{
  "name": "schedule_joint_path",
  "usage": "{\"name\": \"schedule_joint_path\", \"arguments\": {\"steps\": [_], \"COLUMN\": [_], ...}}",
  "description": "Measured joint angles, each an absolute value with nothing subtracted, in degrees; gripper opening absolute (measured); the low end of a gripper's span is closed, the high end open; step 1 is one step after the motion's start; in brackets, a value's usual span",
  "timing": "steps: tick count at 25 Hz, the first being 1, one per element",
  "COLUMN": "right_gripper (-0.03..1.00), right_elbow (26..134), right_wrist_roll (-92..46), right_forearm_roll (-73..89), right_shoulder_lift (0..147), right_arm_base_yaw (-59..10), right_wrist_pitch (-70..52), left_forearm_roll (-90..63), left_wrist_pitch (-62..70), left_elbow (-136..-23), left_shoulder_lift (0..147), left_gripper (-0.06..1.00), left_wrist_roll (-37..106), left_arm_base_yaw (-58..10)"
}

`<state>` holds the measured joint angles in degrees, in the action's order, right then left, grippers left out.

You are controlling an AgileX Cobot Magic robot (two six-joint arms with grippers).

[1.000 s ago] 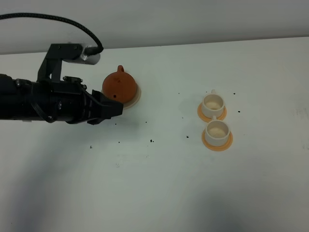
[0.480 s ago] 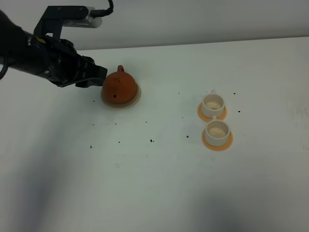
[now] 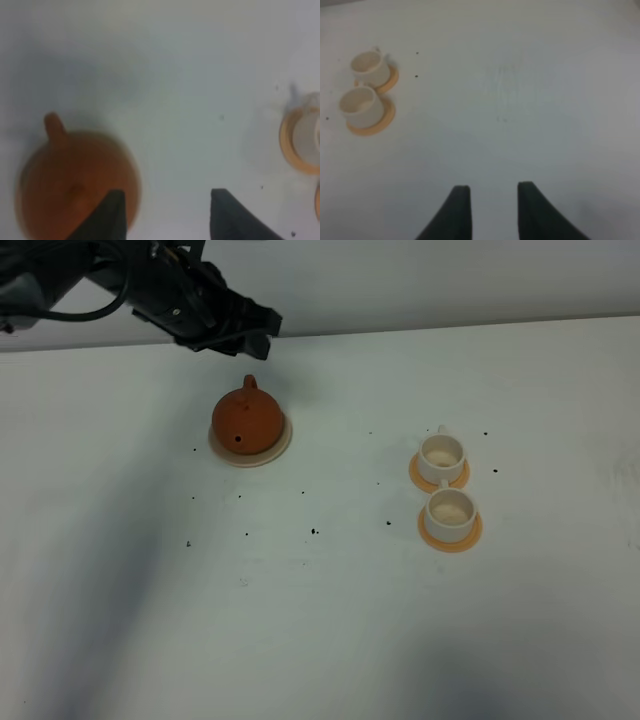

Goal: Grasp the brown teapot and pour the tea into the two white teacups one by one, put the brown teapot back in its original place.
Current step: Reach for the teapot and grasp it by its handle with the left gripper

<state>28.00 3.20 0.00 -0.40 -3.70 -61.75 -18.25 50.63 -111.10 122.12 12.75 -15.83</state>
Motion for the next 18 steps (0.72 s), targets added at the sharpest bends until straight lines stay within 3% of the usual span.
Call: {"name": "schedule_joint_path", "arguments": {"steps": [9,18], "right_gripper": [0.24,0.24], "right_elbow": [28.0,28.0], "right_wrist_roll": [3.1,3.0], "right_forearm_roll": [0.0,0.0], "right_shoulder_lift": [-0.4,-0.4], "right_arm_base_yaw": [-3.7,-3.7], "right_wrist_pitch": [-61.8,-61.8], "left_forearm_roll": [-9.6,-5.5], "left_wrist_pitch": [55.1,50.3], "left_elbow": [-132.0,-134.2], "left_shoulder_lift": [137.6,145.1], "left_gripper": [0.42,0.42], "left_wrist_roll": [6.0,5.6], "left_arm_base_yaw": [-18.4,-18.3]}}
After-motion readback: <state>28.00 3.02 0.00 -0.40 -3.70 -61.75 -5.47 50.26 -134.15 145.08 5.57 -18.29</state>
